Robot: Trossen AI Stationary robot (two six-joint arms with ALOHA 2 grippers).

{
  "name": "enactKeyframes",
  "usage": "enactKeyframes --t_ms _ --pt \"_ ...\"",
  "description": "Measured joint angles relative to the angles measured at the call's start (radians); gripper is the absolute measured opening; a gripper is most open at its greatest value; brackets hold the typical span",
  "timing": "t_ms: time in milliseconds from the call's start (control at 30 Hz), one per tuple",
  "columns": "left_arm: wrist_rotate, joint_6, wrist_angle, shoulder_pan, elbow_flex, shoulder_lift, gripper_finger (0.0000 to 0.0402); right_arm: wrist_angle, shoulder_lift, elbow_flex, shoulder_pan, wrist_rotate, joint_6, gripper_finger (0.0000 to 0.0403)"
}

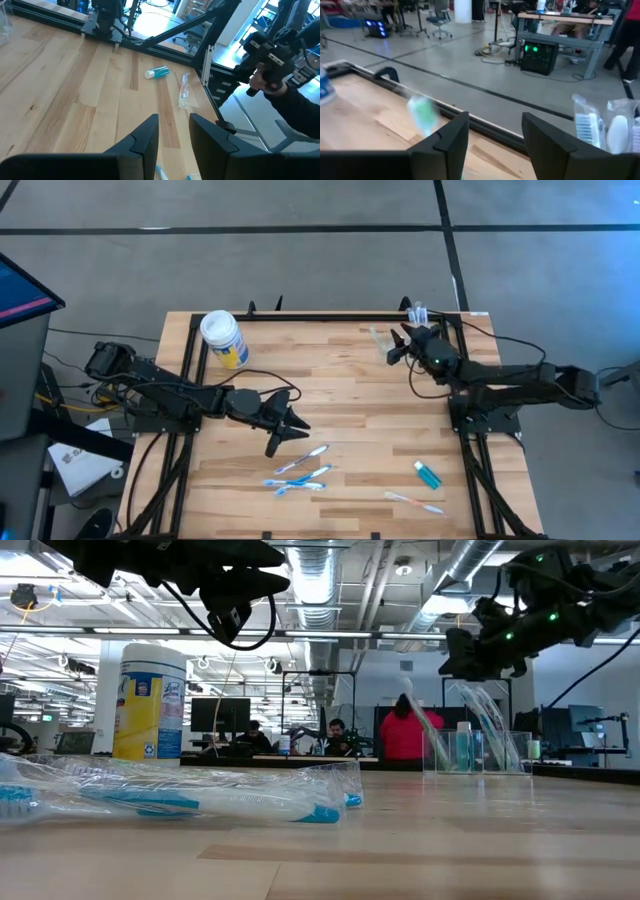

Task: Pick & Place toothbrushing station
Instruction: Put the left orange toothbrush into the left transparent organizer

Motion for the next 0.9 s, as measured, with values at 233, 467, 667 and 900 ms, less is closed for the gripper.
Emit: enactKeyframes --t_ms 233,467,667,900 --pt "0.000 0.000 -0.001 0.000 0.000 0.000 0.0104 -0.014 -0.076 0.001 0.086 -0.007 -0.015 0.0182" --pt "0.000 0.000 -0.112 0.000 0.001 0.000 0.0104 -0.014 -0.080 0.001 0.219 -0.012 -0.061 0.0167" --pt "0.000 -0.012 -0.336 0.000 0.001 0.000 0.0104 -0.017 -0.080 0.001 0.321 -0.012 -0.063 0.0155" --pt "-0.001 -0.021 -0.586 0.002 0.001 -0.014 0.0104 -0.014 -0.080 0.001 0.415 -0.012 -0.064 0.0145"
